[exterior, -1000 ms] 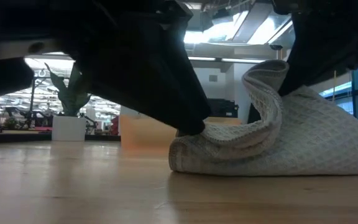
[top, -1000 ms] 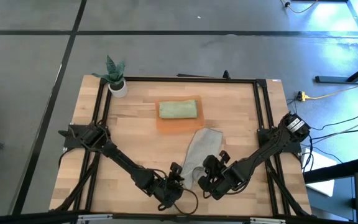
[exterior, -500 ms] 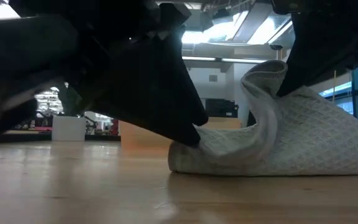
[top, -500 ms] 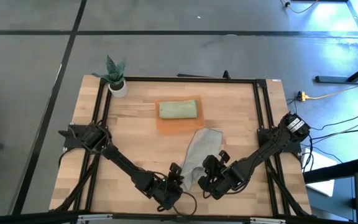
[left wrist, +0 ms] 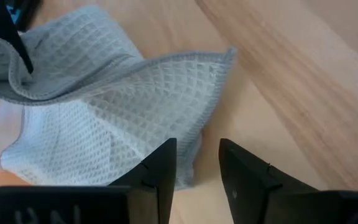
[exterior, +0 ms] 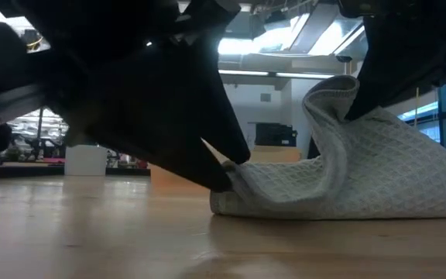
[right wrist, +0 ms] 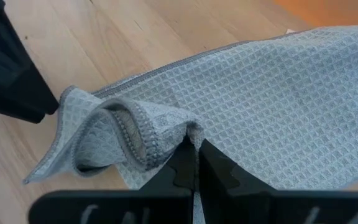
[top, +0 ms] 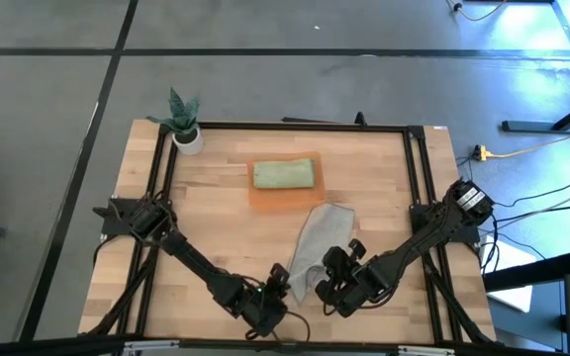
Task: Roll microfiber towels into tight, uniform cylinder then place into a basket
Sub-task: Roll the gray microfiber towel
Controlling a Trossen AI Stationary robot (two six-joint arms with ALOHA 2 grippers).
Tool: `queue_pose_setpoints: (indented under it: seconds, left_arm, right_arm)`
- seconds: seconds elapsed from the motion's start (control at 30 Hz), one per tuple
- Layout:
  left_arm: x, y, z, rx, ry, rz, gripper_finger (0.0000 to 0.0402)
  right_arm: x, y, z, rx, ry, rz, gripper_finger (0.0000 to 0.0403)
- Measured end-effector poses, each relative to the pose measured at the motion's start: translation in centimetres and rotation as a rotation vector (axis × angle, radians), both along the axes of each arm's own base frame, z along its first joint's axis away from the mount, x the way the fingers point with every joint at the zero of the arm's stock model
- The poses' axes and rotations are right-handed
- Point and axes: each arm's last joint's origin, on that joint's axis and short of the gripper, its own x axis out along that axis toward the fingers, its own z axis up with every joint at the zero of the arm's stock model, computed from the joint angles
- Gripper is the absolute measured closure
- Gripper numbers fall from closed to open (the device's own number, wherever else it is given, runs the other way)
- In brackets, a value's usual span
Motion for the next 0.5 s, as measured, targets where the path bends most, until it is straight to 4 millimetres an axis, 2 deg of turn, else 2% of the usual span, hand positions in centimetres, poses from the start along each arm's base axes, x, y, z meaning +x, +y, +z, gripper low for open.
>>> queue_pose_setpoints:
  seconds: [0.5]
  left_arm:
    - [0.7,1.3,-0.1,-0.015,0.023,0.029,0.0289]
  right_arm:
    - [0.0,0.0,0.0,-0.001,0.002,0.003,0.0395]
